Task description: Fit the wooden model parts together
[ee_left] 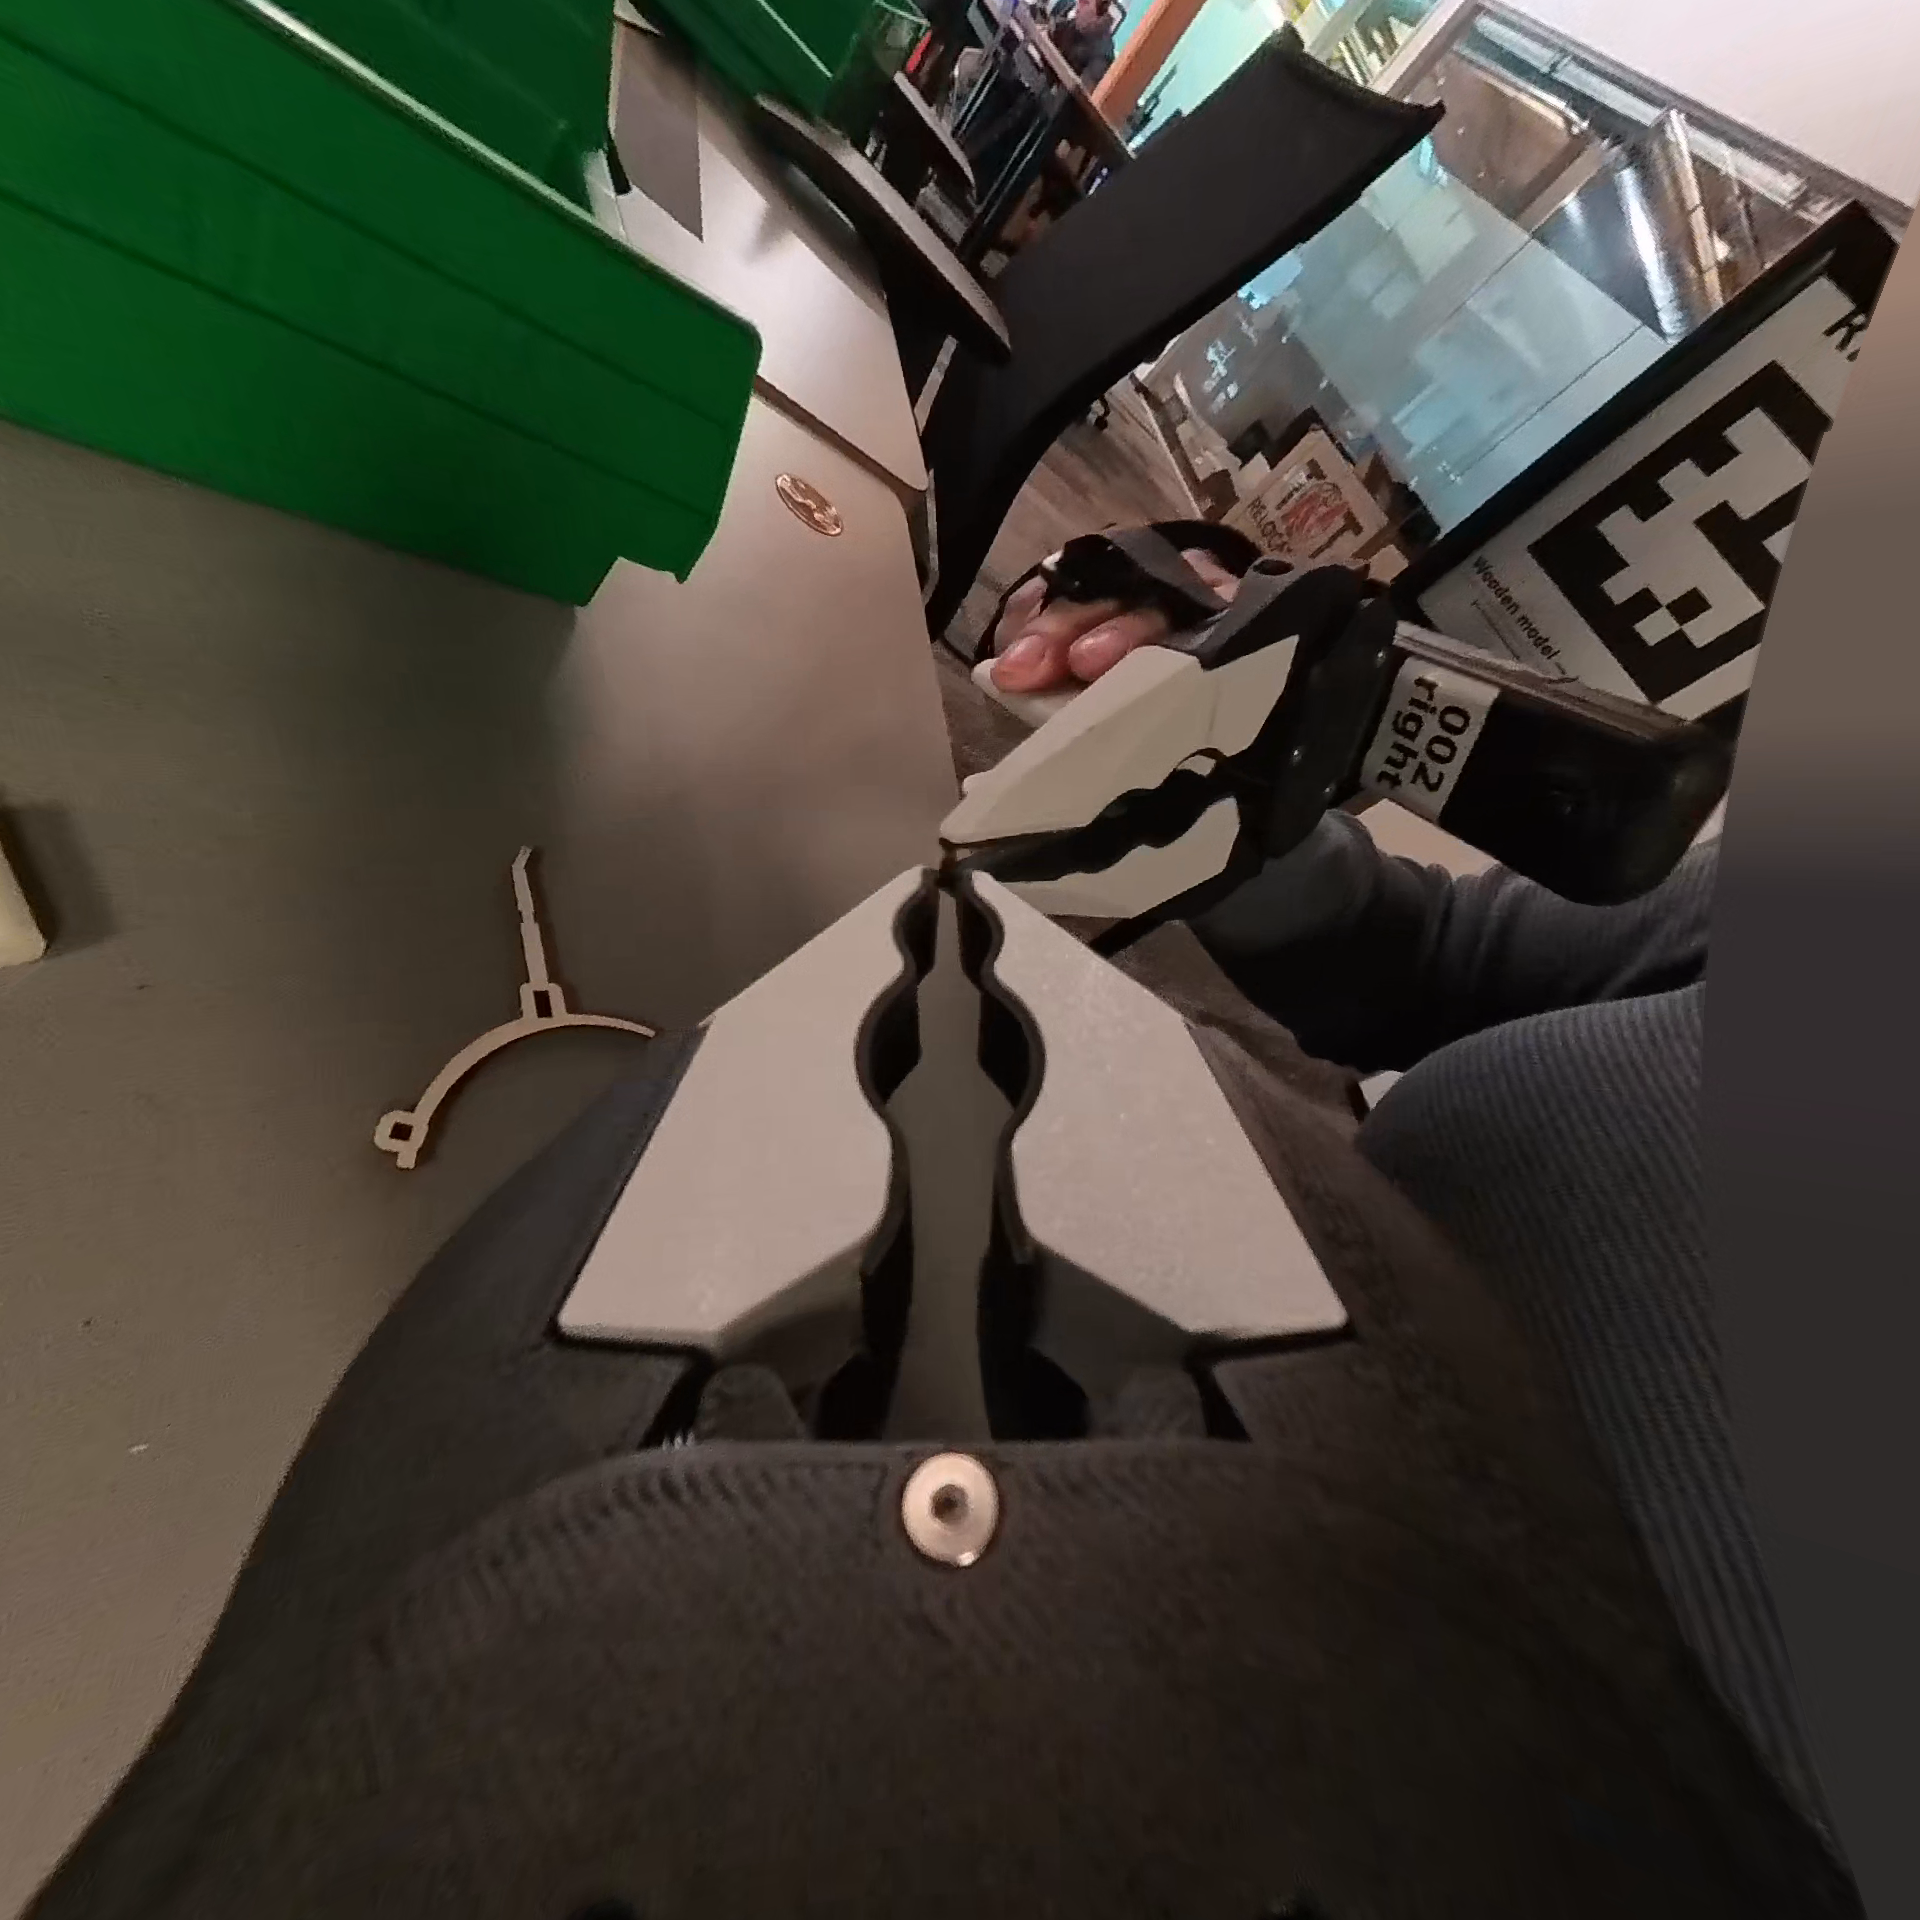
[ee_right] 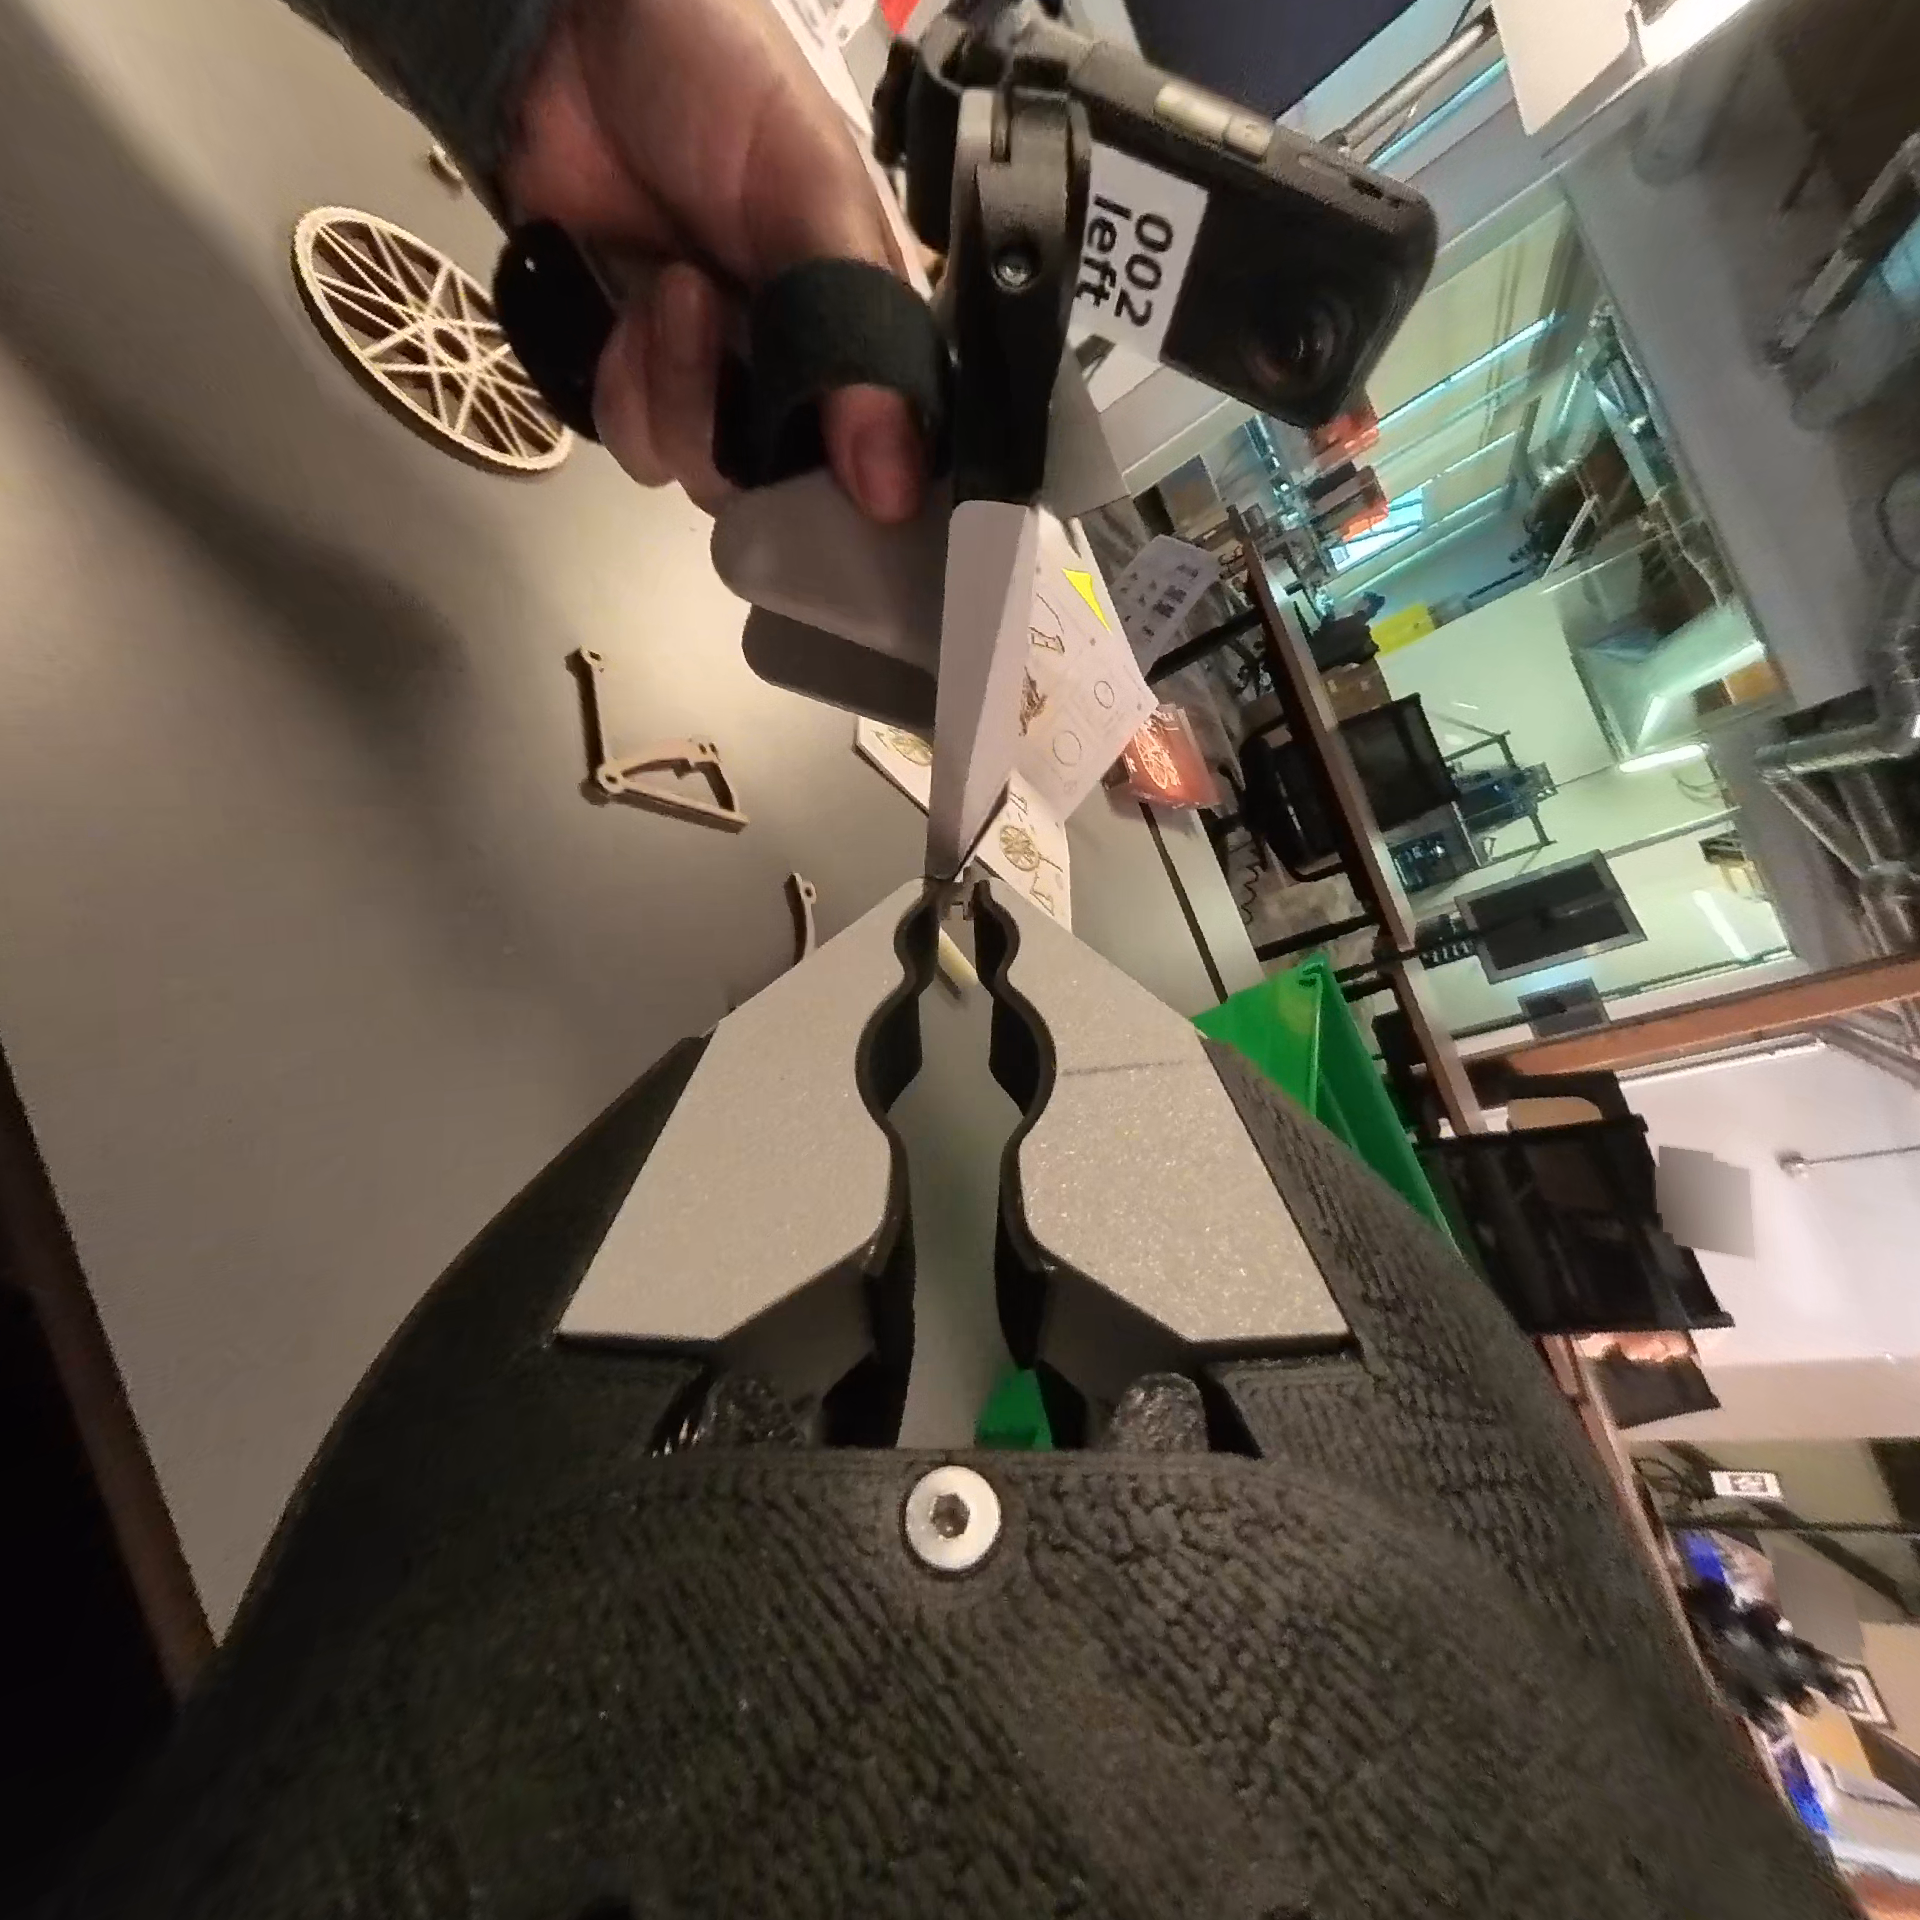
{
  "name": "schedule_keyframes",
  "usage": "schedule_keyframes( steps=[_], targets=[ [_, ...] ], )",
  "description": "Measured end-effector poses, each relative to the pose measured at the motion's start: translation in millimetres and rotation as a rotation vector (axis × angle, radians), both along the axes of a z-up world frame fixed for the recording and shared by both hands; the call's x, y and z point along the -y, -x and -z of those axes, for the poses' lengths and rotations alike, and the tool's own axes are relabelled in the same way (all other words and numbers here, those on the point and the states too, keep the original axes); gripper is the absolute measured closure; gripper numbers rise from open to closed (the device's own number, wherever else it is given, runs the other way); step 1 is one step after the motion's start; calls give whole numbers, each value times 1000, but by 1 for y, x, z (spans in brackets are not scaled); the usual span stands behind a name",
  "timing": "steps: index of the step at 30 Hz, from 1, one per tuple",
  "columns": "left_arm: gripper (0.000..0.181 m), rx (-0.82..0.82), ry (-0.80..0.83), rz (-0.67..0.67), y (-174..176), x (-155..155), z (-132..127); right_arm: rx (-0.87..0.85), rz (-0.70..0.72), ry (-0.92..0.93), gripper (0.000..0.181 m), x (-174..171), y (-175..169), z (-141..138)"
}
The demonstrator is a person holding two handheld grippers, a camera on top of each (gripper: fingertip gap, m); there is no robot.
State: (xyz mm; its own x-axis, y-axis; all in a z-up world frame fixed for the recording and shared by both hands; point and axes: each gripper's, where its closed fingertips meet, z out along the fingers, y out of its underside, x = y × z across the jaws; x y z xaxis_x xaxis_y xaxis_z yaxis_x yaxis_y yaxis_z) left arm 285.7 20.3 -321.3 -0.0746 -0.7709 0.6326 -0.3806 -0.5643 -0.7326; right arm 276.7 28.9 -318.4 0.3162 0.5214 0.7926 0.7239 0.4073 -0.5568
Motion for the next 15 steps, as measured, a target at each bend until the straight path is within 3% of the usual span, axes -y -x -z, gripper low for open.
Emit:
schedule_keyframes(
  steps=[3,7,10,15],
  targets=[
    [179,42,-15,18,3,2,-2,-84,-8,49,177,1,2,-5],
    [180,268,-27,-20,8,-4,-30,-680,-115,460,168,6,6,-36],
    [180,395,-17,-29,14,-4,-46,-823,-158,612,175,6,11,-40],
    [180,428,-55,-3,16,3,-51,-1015,-249,787,177,5,13,-55]
  ],
)
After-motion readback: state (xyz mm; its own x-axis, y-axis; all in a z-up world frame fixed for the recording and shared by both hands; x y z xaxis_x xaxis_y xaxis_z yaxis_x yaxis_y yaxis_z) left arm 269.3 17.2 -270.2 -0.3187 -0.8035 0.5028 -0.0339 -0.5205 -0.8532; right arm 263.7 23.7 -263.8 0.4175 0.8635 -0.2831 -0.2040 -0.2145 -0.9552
